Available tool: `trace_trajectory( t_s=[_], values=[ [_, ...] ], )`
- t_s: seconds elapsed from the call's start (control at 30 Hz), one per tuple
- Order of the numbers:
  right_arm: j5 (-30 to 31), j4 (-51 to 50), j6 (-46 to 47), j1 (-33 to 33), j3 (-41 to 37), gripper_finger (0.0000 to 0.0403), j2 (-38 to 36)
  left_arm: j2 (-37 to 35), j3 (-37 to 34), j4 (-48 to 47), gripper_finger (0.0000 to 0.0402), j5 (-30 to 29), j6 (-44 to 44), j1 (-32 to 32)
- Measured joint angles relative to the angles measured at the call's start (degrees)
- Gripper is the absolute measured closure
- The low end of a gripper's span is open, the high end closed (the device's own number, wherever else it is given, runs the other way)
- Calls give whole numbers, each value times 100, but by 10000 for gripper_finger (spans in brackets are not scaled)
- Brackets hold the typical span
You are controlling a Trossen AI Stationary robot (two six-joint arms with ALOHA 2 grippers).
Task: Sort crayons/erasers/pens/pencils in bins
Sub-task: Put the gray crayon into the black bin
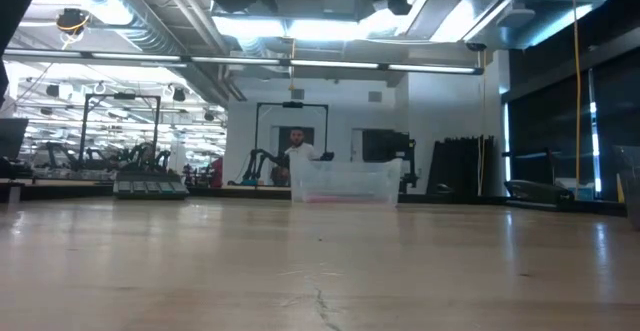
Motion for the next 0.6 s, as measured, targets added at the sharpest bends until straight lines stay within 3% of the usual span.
trace_trajectory(
  t_s=[0.13, 0.6],
  values=[
    [-583, -216, 312, -162, -2, 178, 7, 0, 0, 2, 380, 6, 123, 0],
    [-598, -431, 650, -277, -2, 308, 4, 0, 0, 2, 379, 4, 115, -2]
  ],
)
